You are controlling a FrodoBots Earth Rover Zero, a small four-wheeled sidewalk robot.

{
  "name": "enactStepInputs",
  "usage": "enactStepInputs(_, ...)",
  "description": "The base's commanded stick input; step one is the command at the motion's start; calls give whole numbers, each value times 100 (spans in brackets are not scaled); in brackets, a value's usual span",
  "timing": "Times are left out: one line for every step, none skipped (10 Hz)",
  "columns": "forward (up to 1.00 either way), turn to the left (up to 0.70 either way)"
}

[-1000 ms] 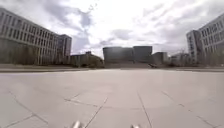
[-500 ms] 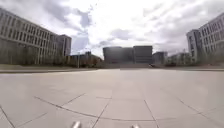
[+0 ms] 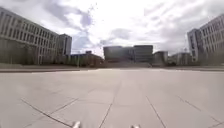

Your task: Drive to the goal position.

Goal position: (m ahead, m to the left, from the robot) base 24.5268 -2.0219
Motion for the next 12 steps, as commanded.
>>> enactStepInputs(70,-33)
enactStepInputs(70,-11)
enactStepInputs(70,0)
enactStepInputs(70,0)
enactStepInputs(70,0)
enactStepInputs(70,0)
enactStepInputs(70,0)
enactStepInputs(70,0)
enactStepInputs(70,0)
enactStepInputs(70,0)
enactStepInputs(70,0)
enactStepInputs(70,0)
